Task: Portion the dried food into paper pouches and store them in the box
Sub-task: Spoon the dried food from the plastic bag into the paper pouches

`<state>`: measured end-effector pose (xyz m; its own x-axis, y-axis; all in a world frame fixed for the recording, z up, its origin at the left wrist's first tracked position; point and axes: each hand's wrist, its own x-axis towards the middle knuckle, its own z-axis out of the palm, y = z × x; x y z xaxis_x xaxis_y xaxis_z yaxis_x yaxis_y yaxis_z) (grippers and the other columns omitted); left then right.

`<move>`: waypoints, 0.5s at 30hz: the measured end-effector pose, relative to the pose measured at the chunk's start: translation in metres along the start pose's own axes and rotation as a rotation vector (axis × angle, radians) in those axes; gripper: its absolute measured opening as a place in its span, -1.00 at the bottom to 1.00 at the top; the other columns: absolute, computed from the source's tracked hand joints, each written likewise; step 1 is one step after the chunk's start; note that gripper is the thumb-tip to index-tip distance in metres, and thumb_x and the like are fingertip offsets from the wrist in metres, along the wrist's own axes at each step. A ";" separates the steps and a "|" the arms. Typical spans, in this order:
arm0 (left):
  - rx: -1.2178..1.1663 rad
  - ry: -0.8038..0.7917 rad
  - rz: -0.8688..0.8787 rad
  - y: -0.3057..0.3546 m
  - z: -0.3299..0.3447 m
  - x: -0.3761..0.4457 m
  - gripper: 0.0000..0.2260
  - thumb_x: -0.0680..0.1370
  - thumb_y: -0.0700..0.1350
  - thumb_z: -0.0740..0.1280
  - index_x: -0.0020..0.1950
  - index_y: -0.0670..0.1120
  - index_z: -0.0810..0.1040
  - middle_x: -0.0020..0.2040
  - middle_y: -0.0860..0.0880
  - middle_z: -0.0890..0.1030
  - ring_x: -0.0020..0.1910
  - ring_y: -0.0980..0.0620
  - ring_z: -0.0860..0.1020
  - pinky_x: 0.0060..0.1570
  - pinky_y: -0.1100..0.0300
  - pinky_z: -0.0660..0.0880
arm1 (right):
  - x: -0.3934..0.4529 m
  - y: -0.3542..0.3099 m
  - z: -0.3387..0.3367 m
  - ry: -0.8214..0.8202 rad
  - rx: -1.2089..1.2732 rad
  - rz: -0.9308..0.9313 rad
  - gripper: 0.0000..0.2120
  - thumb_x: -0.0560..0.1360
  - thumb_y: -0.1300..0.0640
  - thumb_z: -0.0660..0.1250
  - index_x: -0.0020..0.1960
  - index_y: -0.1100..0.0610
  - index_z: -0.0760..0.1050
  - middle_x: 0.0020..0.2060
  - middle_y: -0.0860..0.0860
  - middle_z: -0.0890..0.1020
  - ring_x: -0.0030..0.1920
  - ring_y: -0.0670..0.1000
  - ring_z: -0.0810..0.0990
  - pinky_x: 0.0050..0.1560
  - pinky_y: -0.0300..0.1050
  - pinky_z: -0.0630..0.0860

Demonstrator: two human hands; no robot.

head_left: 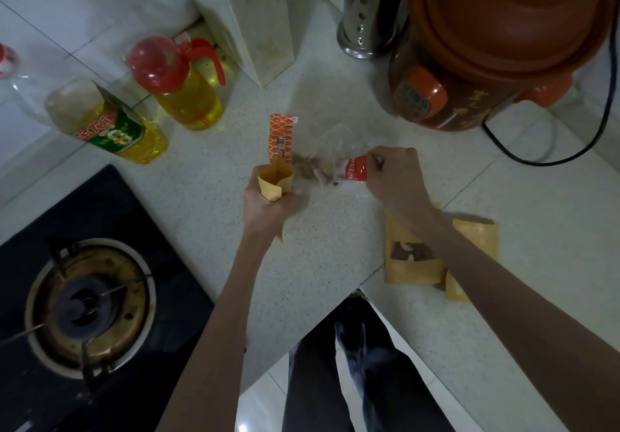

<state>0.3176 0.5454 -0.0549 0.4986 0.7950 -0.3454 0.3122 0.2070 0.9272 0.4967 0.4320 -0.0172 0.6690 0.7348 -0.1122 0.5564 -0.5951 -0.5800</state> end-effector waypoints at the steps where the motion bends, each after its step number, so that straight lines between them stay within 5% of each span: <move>1: 0.010 -0.001 -0.006 0.000 0.000 0.001 -0.59 0.24 -0.15 0.45 0.06 0.01 0.50 -0.18 0.16 0.62 -0.19 0.23 0.62 -0.28 0.36 0.54 | 0.000 -0.002 0.003 -0.003 -0.003 0.014 -0.81 0.52 0.25 0.21 -0.16 0.30 0.56 -0.25 0.21 0.65 -0.25 0.18 0.59 -0.08 -0.44 0.36; 4: 0.008 0.002 -0.025 0.000 0.002 0.005 -0.62 0.23 -0.12 0.46 0.01 0.06 0.51 -0.22 0.24 0.64 -0.20 0.26 0.62 -0.31 0.40 0.52 | 0.003 -0.009 0.010 -0.005 -0.003 0.007 -0.83 0.44 0.30 0.25 -0.24 0.38 0.55 -0.34 0.28 0.62 -0.33 0.25 0.55 -0.15 -0.08 0.40; 7: 0.012 0.019 -0.043 0.000 0.004 0.008 -0.64 0.22 -0.09 0.45 -0.02 0.08 0.50 -0.24 0.30 0.63 -0.21 0.31 0.61 -0.33 0.44 0.50 | 0.006 -0.013 0.013 -0.013 0.089 -0.001 -0.84 0.38 0.33 0.26 -0.29 0.43 0.52 -0.39 0.33 0.59 -0.41 0.25 0.50 -0.28 0.06 0.47; 9: 0.023 0.026 -0.052 -0.001 0.005 0.010 -0.66 0.23 -0.14 0.43 -0.05 0.10 0.50 -0.24 0.33 0.62 -0.22 0.34 0.59 -0.34 0.47 0.48 | 0.006 -0.015 0.015 -0.018 0.153 0.002 -0.81 0.38 0.35 0.25 -0.40 0.38 0.44 -0.51 0.24 0.51 -0.50 0.13 0.41 -0.39 -0.03 0.42; 13: 0.028 0.023 -0.082 -0.005 0.007 0.014 -0.70 0.24 -0.17 0.41 -0.07 0.06 0.52 -0.29 0.27 0.62 -0.28 0.31 0.59 -0.37 0.44 0.47 | 0.004 -0.017 0.026 -0.028 0.232 0.069 -0.70 0.41 0.35 0.23 -0.47 0.19 0.32 -0.57 0.01 0.30 -0.50 -0.04 0.23 -0.23 -0.21 0.25; 15: 0.030 0.028 -0.101 -0.007 0.008 0.017 -0.73 0.24 -0.19 0.38 -0.09 0.02 0.53 -0.33 0.20 0.61 -0.34 0.26 0.58 -0.40 0.42 0.46 | 0.003 -0.018 0.035 0.020 0.251 0.108 -0.63 0.40 0.36 0.22 -0.51 0.09 0.24 -0.61 -0.10 0.23 -0.55 -0.09 0.21 -0.30 -0.23 0.23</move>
<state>0.3303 0.5532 -0.0680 0.4406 0.7870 -0.4319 0.3835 0.2700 0.8832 0.4711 0.4563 -0.0348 0.7288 0.6635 -0.1693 0.3435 -0.5681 -0.7478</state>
